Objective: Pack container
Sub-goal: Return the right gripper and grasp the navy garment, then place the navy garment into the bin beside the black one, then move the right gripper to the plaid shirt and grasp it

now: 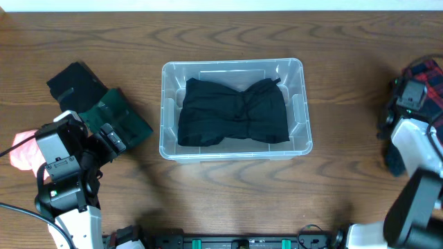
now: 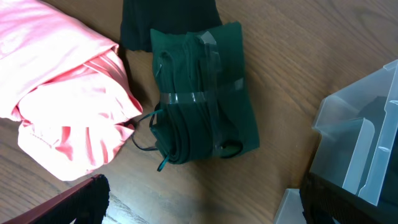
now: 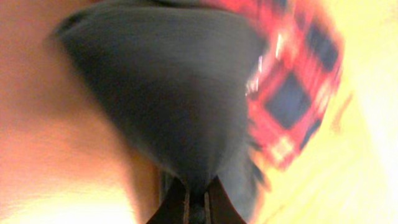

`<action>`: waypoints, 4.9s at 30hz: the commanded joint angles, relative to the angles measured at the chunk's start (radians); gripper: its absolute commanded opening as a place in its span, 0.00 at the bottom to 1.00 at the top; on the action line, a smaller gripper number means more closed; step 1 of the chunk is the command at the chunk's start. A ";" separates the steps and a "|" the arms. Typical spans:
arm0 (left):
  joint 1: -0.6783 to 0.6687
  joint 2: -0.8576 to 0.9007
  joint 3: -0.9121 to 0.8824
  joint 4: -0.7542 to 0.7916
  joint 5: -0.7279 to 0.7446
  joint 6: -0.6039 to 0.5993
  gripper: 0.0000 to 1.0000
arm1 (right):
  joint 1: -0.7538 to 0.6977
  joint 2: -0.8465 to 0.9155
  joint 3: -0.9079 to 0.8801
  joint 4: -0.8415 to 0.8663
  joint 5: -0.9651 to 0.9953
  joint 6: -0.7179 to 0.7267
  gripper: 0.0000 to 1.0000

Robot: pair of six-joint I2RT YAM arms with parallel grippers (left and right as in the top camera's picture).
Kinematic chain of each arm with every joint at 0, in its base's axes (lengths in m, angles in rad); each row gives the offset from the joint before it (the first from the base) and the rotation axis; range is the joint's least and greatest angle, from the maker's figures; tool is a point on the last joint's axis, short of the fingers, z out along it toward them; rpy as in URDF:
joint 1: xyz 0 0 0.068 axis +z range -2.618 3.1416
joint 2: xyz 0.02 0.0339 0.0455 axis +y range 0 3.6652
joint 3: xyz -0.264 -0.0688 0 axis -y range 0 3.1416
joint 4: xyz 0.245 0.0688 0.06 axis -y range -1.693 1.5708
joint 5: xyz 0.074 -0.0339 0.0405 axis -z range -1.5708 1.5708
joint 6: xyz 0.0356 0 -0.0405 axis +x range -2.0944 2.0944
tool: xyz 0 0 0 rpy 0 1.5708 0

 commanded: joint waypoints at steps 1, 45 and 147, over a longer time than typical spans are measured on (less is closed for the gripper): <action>0.005 0.001 0.024 -0.003 -0.011 -0.013 0.98 | 0.110 -0.146 0.069 0.009 -0.068 -0.147 0.01; 0.005 0.001 0.024 -0.003 -0.011 -0.013 0.98 | 1.118 -0.200 0.114 -0.304 -0.386 -0.114 0.49; 0.005 0.001 0.024 -0.018 -0.011 -0.013 0.98 | -0.232 0.355 0.163 0.246 -0.132 -0.612 0.98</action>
